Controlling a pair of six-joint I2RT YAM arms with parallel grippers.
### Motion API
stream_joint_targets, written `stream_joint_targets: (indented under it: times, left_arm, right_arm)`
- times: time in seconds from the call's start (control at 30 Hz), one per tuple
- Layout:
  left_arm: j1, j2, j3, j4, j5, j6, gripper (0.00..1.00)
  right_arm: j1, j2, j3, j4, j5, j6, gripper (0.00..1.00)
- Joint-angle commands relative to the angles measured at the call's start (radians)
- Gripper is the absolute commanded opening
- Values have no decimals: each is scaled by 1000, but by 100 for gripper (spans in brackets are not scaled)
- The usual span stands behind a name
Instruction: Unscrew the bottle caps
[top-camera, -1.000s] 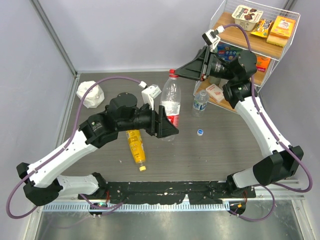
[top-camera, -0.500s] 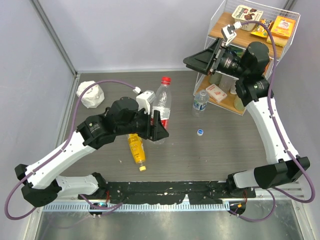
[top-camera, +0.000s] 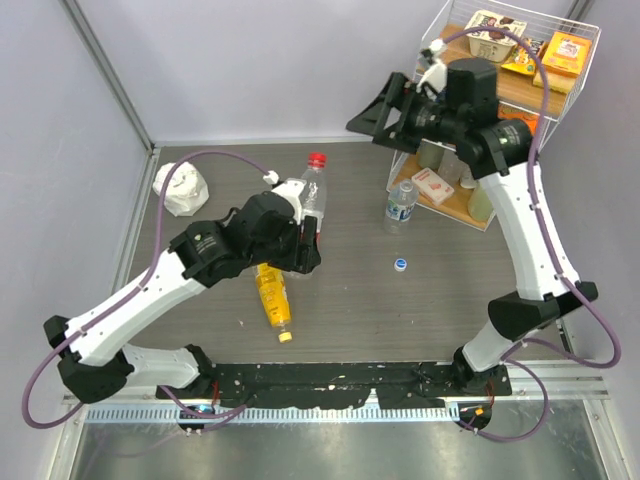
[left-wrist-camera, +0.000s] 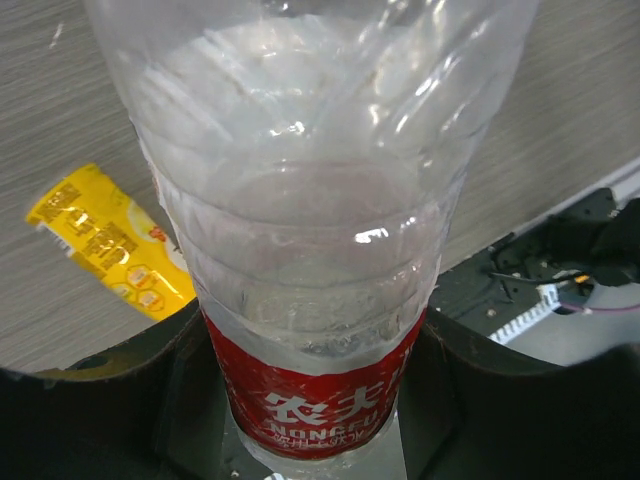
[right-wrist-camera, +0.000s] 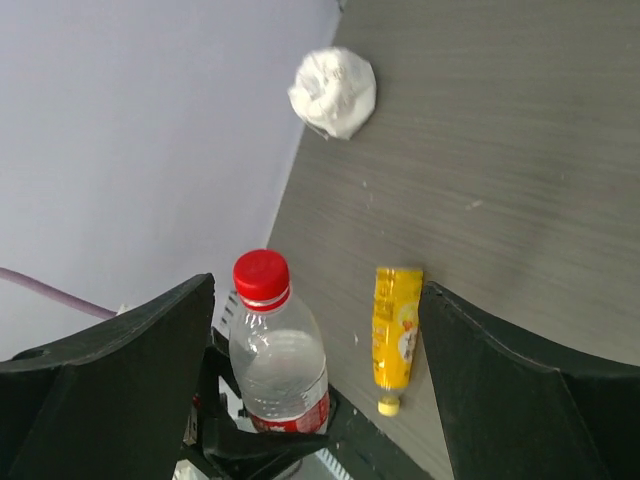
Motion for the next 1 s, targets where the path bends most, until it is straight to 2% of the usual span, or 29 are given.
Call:
stream_joint_targets:
  times: [0.0, 0.1, 0.33, 0.43, 0.47, 0.53, 0.63, 0.7, 0.87, 0.93, 0.97]
  left_arm:
    - [-6, 75, 84, -68, -106, 50, 19]
    - [-4, 119, 120, -81, -116, 68, 18]
    - [-12, 201, 195, -93, -112, 71, 17]
    - [-19, 207, 206, -87, -112, 68, 17]
    - [-22, 208, 207, -87, -115, 68, 17]
    - [-29, 210, 207, -90, -118, 68, 16]
    - [-41, 210, 204, -104, -123, 67, 16]
    - [-52, 202, 192, -111, -124, 64, 16]
    - [-65, 184, 160, -116, -124, 47, 16]
    - [-73, 181, 155, -119, -130, 44, 16]
    - [-75, 179, 154, -121, -132, 42, 16]
  right_arm:
    - [115, 71, 122, -205, 190, -42, 88]
    - [179, 135, 201, -240, 236, -23, 89]
    - [219, 172, 215, -242, 237, 3, 89]
    - [219, 169, 203, -243, 236, 4, 80]
    - [218, 166, 202, -243, 236, 6, 73]
    - [219, 157, 189, -236, 236, 15, 66]
    - [219, 134, 144, -196, 233, 29, 62]
    - [219, 121, 122, -177, 230, 34, 56]
    - [218, 117, 122, -183, 231, 26, 50]
    - [218, 115, 119, -185, 230, 20, 41]
    - [219, 115, 117, -185, 225, 18, 33]
